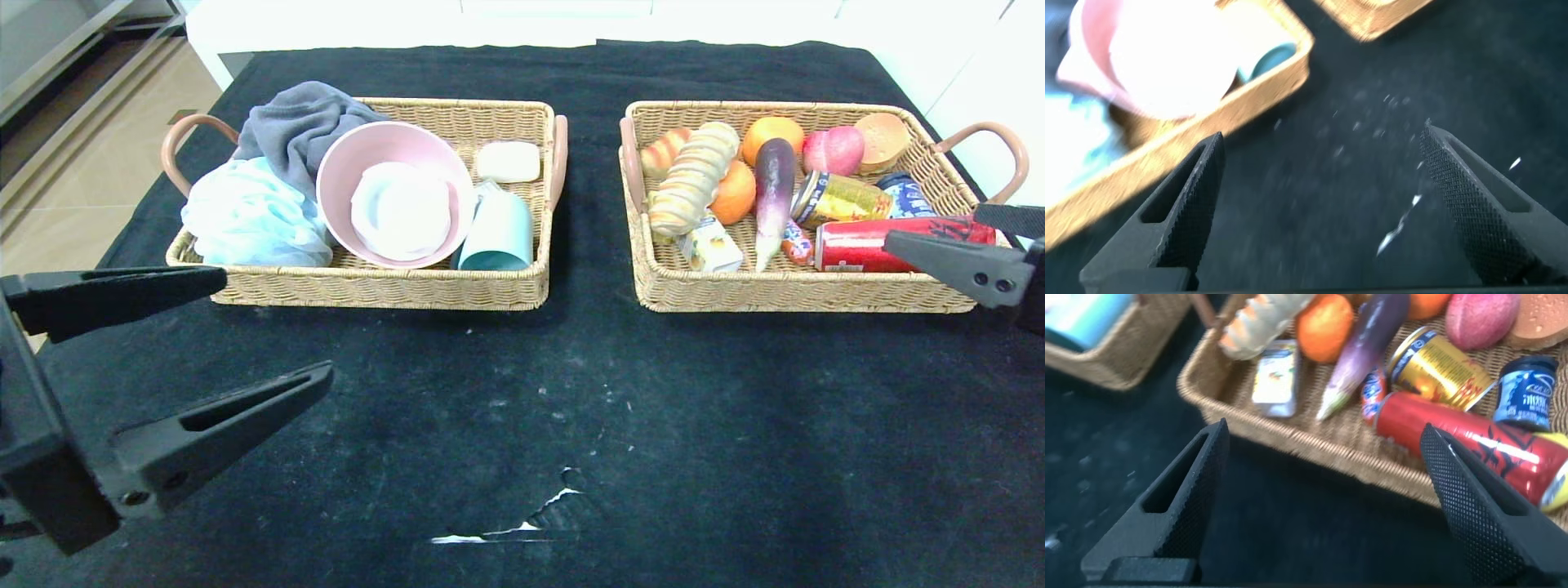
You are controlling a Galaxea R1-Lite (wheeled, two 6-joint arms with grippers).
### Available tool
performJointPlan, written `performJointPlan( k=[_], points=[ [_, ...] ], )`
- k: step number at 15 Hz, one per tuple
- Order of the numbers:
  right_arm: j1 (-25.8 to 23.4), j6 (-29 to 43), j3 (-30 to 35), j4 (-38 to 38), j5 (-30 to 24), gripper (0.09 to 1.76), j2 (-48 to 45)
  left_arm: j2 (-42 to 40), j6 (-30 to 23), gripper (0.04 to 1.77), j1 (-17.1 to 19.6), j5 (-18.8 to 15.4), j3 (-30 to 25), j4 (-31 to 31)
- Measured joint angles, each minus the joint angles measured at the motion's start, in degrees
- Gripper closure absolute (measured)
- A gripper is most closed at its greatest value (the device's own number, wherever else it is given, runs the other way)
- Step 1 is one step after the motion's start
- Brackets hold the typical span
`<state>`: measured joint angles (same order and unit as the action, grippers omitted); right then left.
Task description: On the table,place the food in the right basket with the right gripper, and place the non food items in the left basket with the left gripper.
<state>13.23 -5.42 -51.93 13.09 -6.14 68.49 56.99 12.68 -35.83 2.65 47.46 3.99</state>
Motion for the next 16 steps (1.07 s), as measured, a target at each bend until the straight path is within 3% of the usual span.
performJointPlan(
  k=[5,10,14,16],
  points=[
    [1.23,0.06,5.08,-10.56,0.48,0.15,-13.92,-10.80,-3.82,0.09,3.45,0.68,0.44,-12.52],
    [0.00,0.05,9.63,-23.87,1.52,0.15,-30.95,-26.76,-4.04,0.09,11.74,-0.39,-0.11,-24.60],
    [-6.12,-0.05,10.46,-34.23,4.55,0.15,-43.57,-36.94,-4.36,0.09,20.31,-0.91,0.24,-29.92],
    [-10.81,-0.16,10.40,-37.67,4.47,0.15,-48.34,-39.19,-5.38,0.09,22.25,-0.87,1.51,-31.51]
  ],
)
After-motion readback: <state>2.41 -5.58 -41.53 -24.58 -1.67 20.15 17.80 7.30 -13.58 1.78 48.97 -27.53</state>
